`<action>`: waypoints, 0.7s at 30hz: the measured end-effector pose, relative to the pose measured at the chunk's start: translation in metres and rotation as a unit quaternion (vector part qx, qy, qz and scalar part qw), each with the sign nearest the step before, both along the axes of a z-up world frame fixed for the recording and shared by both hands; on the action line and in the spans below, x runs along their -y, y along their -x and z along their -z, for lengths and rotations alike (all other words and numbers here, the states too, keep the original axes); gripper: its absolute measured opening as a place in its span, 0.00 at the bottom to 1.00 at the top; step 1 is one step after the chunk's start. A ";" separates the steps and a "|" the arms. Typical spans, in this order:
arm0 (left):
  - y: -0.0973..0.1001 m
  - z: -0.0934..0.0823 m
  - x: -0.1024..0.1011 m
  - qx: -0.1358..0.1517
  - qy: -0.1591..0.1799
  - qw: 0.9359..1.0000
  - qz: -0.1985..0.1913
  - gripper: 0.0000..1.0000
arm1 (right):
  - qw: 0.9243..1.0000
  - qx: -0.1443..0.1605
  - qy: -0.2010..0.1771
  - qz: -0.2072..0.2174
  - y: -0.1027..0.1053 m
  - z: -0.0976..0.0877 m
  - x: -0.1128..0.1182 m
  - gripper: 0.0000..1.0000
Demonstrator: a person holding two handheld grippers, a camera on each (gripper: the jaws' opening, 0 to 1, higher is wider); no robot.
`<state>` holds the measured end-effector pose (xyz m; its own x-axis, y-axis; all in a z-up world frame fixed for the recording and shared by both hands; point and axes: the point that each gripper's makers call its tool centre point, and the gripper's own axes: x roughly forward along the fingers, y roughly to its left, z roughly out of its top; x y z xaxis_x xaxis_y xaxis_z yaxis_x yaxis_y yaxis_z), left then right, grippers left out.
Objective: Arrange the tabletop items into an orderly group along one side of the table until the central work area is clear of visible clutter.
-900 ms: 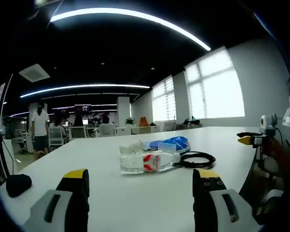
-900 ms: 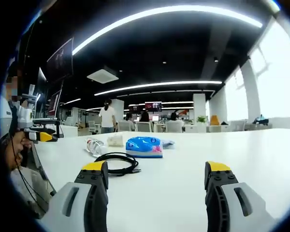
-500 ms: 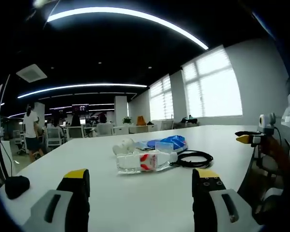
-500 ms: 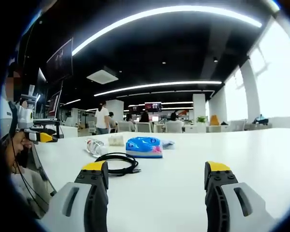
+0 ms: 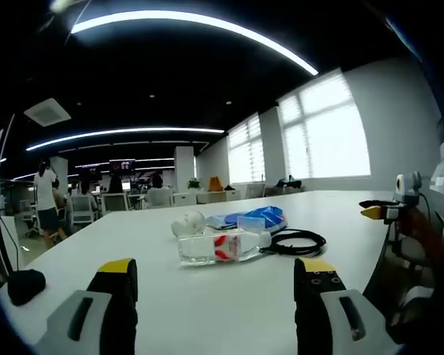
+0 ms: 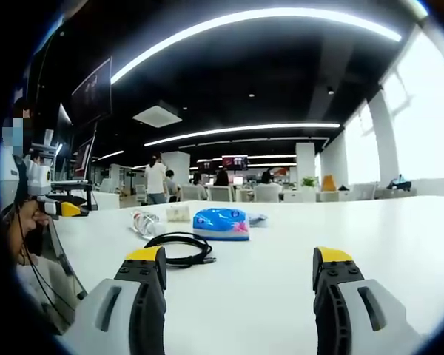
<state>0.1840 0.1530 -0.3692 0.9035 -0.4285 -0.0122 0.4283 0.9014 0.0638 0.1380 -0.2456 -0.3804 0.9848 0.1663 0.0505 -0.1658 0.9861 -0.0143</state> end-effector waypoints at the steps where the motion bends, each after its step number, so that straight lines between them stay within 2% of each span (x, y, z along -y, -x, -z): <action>1: 0.000 0.000 0.000 -0.001 0.000 1.000 0.000 0.87 | 1.000 0.000 0.000 0.000 0.000 0.000 0.000 0.78; 8: -0.002 0.000 0.000 0.000 -0.001 1.000 0.003 0.87 | 0.999 0.009 -0.032 -0.014 0.000 -0.004 -0.004 0.78; 15: -0.002 0.002 0.002 -0.001 -0.004 1.000 0.004 0.87 | 1.000 -0.002 0.012 0.005 0.000 0.000 -0.002 0.78; 21: -0.002 0.006 0.004 -0.005 -0.020 1.000 0.005 0.86 | 1.000 -0.005 0.012 0.003 0.001 0.003 -0.003 0.78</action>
<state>0.1858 0.1488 -0.3753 0.8989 -0.4365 -0.0380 0.4381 0.8938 0.0959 0.1374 -0.2425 -0.3829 0.9861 0.1617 0.0373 -0.1604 0.9864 -0.0355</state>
